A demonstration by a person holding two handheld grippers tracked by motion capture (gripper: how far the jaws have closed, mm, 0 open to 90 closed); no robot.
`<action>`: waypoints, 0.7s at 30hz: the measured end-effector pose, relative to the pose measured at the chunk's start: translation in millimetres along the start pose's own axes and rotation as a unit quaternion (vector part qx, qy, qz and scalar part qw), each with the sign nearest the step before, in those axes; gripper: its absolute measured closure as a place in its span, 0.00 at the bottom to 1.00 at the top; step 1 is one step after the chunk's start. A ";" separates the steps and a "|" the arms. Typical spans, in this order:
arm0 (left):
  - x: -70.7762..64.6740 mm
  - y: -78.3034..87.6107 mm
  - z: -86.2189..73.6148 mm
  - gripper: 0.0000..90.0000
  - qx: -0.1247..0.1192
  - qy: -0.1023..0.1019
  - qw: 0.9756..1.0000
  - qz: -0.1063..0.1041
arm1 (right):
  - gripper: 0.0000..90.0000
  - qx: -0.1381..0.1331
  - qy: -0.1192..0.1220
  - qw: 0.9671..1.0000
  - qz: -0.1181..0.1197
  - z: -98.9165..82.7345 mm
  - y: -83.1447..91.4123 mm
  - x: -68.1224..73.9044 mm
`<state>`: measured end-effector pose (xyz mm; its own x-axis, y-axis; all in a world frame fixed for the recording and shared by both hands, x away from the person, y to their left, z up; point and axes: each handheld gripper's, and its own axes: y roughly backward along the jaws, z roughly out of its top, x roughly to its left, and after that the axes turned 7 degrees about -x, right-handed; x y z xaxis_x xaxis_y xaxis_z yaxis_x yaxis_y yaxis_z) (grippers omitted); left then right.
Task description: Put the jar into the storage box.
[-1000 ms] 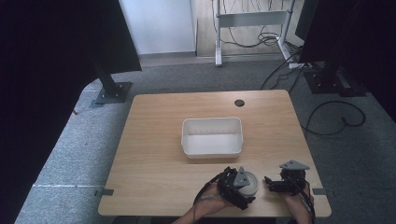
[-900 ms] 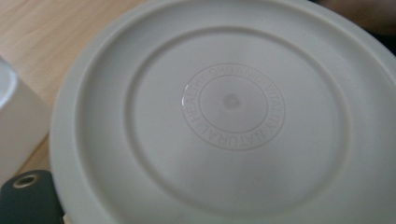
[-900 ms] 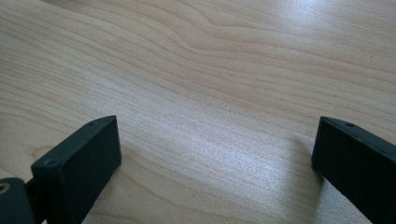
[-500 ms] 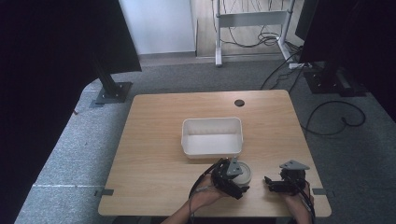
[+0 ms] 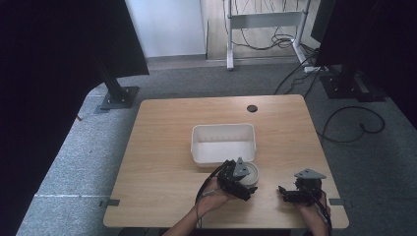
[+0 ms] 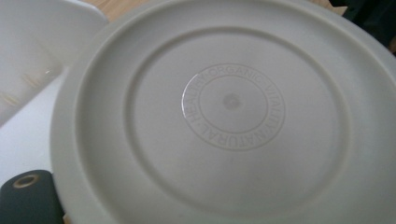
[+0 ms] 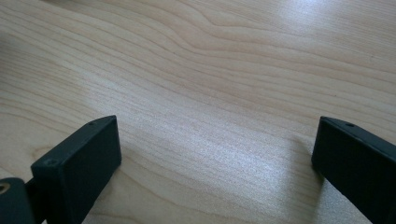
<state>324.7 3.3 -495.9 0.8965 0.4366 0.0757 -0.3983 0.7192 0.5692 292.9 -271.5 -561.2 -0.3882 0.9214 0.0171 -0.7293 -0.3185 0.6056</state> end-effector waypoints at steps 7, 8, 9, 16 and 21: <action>6.3 0.6 0.4 0.11 -0.001 0.004 1.000 0.010 | 0.01 0.000 0.000 1.000 0.000 0.0 0.0 0.0; 7.5 0.7 0.6 0.11 -0.001 0.004 1.000 0.012 | 0.01 0.000 0.000 1.000 0.000 0.0 0.0 0.0; 10.2 1.0 0.9 0.11 -0.002 0.006 1.000 0.015 | 0.01 0.000 0.000 1.000 0.000 0.0 0.0 0.0; 19.9 1.4 2.5 0.11 0.002 0.012 1.000 0.026 | 0.01 0.000 0.000 1.000 0.000 0.0 0.0 0.0; 28.0 -0.6 2.3 0.11 0.010 0.014 0.999 0.041 | 0.01 0.000 -0.001 1.000 0.000 0.0 0.0 0.1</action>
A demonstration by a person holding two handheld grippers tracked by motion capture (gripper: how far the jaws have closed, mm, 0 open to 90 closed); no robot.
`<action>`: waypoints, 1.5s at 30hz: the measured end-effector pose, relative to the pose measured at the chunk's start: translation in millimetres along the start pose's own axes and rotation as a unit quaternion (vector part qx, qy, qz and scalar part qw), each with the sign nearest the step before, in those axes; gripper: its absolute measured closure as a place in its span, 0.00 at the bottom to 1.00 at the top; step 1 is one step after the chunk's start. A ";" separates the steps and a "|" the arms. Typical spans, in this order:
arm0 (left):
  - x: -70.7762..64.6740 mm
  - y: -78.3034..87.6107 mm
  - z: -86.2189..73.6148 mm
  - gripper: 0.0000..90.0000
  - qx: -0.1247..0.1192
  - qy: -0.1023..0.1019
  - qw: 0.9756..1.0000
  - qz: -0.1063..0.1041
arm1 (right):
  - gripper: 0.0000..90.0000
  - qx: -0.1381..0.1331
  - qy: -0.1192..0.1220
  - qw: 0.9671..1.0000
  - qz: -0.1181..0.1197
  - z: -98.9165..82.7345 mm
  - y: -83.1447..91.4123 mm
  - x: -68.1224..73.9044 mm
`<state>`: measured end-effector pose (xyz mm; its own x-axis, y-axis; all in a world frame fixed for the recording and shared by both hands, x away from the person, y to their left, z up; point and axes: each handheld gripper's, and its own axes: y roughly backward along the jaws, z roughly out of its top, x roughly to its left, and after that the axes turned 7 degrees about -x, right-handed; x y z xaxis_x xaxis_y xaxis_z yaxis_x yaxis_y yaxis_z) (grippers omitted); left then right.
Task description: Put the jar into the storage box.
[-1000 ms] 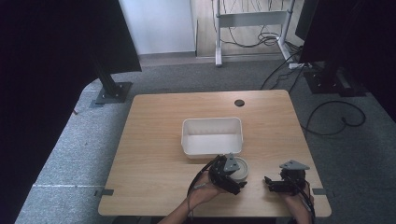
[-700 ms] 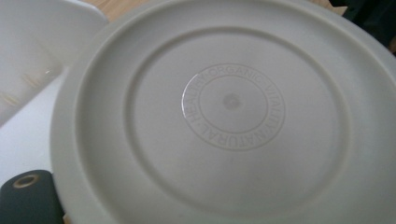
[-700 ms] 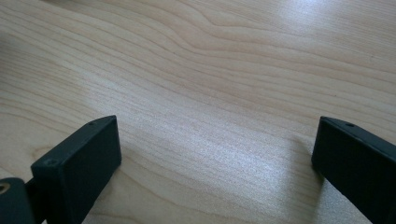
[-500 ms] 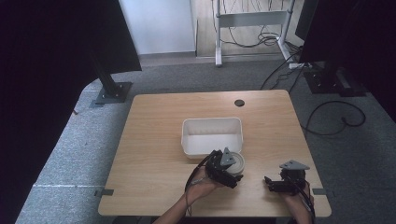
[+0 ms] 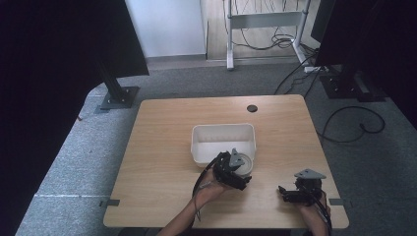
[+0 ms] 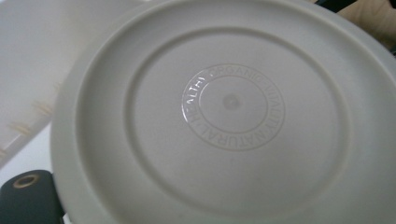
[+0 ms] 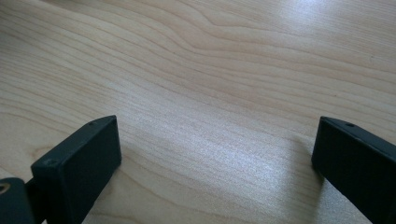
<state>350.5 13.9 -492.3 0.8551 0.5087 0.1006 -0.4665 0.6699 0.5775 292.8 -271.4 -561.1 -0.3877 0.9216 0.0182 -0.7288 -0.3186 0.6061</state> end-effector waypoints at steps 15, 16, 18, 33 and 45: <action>16.5 1.9 8.8 0.11 -0.008 0.002 1.000 0.026 | 0.01 0.000 0.000 1.000 0.000 0.0 0.0 -0.1; 17.8 1.6 9.1 0.11 -0.007 0.003 1.000 0.028 | 0.01 0.000 0.000 1.000 0.000 0.0 0.0 -0.1; 20.5 0.7 9.4 0.11 -0.006 0.004 0.999 0.032 | 0.01 0.000 0.000 1.000 0.000 0.0 0.0 -0.1; 40.5 -6.2 13.2 0.11 -0.007 0.016 0.998 0.057 | 0.01 0.000 0.000 1.000 0.000 0.0 0.0 -0.1; 52.0 -15.1 13.9 0.11 -0.011 0.028 0.997 0.077 | 0.01 0.000 0.000 1.000 0.000 0.0 0.0 0.0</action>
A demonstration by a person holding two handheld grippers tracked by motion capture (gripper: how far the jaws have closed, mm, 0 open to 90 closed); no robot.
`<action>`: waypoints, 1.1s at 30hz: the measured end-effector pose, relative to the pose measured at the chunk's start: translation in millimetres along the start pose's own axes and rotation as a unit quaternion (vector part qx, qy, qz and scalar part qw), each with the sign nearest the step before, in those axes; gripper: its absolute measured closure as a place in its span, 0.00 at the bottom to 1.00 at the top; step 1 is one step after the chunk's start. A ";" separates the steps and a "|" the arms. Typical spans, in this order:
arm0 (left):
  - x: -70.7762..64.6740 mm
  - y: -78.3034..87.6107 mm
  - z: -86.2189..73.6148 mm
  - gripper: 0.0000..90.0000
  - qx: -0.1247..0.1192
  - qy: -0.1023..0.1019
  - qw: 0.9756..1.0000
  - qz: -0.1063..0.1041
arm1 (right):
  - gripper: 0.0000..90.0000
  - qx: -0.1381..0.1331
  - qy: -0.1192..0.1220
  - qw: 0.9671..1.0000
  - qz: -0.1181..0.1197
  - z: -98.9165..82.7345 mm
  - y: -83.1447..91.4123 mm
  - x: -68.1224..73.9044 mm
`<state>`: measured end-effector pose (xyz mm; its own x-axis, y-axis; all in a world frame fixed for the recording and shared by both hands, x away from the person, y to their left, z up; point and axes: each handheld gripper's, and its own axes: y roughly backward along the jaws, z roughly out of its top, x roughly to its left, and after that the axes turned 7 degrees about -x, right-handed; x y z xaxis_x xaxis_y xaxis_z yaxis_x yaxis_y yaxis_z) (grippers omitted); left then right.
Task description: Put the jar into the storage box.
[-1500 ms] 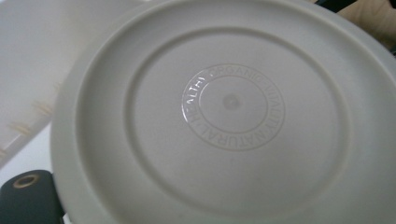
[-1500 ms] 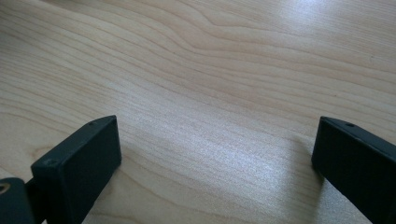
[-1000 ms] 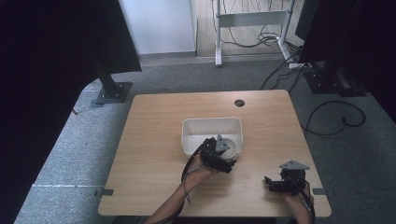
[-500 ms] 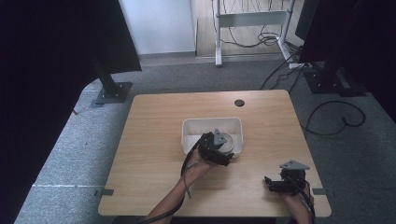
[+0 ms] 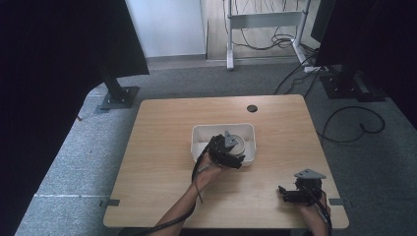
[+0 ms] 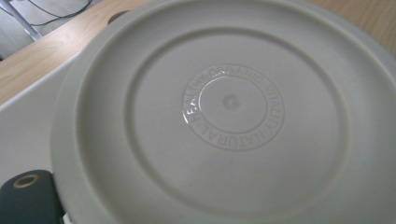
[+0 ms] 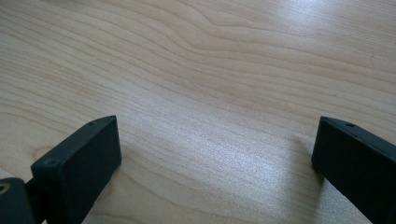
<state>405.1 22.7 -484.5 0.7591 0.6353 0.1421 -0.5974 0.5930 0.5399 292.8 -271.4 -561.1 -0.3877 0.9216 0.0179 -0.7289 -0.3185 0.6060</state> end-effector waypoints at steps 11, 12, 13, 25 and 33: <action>4.2 -16.6 -8.3 0.11 0.004 0.022 0.999 0.023 | 0.01 0.000 0.000 1.000 0.000 0.0 0.0 0.0; 4.0 -18.2 -9.0 0.11 0.004 0.024 0.999 0.026 | 0.01 0.000 0.000 1.000 0.001 0.0 0.0 0.1; 3.9 -19.8 -9.7 0.11 0.003 0.025 0.999 0.028 | 0.01 0.000 0.001 1.000 0.001 0.0 0.0 0.0; 1.4 -35.9 -17.0 0.11 0.018 0.034 0.998 0.043 | 0.01 0.000 0.002 1.000 0.002 0.0 0.0 0.2; 3.0 -42.7 -23.6 0.11 0.026 0.052 0.997 0.047 | 0.01 0.000 0.002 1.000 0.003 0.0 0.0 0.2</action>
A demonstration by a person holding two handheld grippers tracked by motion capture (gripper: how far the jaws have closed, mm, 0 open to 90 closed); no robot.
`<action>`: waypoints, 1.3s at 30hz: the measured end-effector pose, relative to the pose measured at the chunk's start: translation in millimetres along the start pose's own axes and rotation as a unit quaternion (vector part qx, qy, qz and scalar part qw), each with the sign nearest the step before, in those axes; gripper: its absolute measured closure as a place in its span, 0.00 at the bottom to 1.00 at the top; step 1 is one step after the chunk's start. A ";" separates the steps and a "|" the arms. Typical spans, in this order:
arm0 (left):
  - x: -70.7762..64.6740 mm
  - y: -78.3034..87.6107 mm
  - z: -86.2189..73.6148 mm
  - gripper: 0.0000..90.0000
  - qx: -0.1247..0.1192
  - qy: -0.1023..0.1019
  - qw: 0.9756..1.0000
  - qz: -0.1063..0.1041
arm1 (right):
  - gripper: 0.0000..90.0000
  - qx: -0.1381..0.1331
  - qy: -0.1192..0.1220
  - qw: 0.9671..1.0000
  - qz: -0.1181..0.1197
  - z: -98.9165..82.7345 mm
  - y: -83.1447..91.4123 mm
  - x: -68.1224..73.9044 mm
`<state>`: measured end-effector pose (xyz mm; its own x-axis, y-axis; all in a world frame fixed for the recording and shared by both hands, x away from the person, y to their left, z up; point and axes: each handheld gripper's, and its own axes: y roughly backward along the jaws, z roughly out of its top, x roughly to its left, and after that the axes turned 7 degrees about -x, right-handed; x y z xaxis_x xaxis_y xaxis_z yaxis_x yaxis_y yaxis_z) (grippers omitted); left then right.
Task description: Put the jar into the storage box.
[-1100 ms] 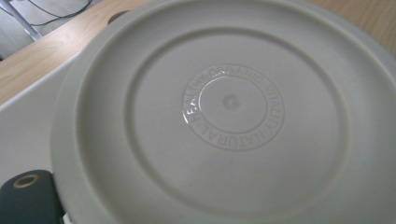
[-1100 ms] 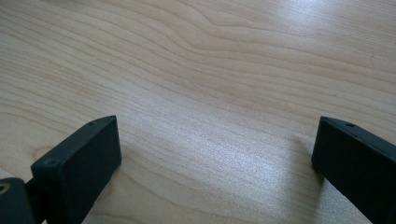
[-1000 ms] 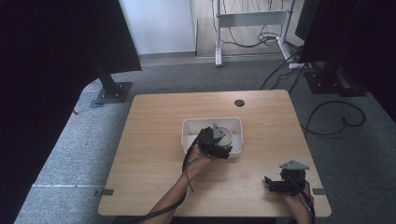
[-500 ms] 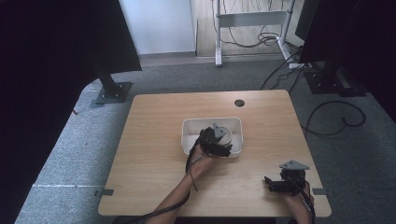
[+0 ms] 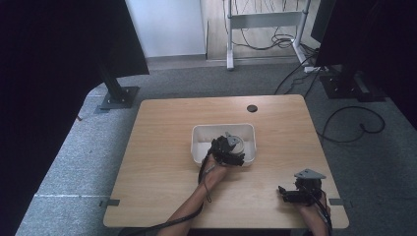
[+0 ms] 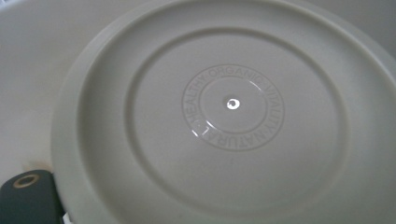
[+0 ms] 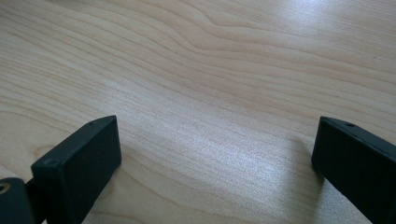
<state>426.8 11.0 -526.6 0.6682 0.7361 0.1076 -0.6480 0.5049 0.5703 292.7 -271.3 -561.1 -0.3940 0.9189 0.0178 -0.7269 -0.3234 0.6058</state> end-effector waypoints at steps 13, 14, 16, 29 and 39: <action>7.3 -1.7 1.2 0.11 0.013 0.039 0.999 -0.012 | 0.01 0.000 0.000 1.000 0.000 0.0 0.0 0.0; 7.6 -1.8 1.3 0.11 0.014 0.041 0.999 -0.012 | 0.01 0.000 0.000 1.000 0.000 0.0 0.0 0.0; 7.9 -2.2 1.8 0.10 0.015 0.044 0.999 -0.012 | 0.01 0.000 0.000 1.000 0.000 0.0 0.0 0.0; 7.5 6.2 6.2 0.06 0.001 0.047 0.999 -0.014 | 0.01 0.000 0.000 1.000 0.000 0.0 0.0 0.1; 6.2 14.9 9.5 0.06 -0.005 0.036 0.999 -0.010 | 0.01 0.000 0.000 1.000 0.000 0.0 0.0 0.1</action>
<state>424.8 18.9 -509.8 0.6534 0.7561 0.0376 -0.6388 0.5240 0.5633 292.7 -271.2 -561.1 -0.3942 0.9189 0.0178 -0.7267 -0.3235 0.6060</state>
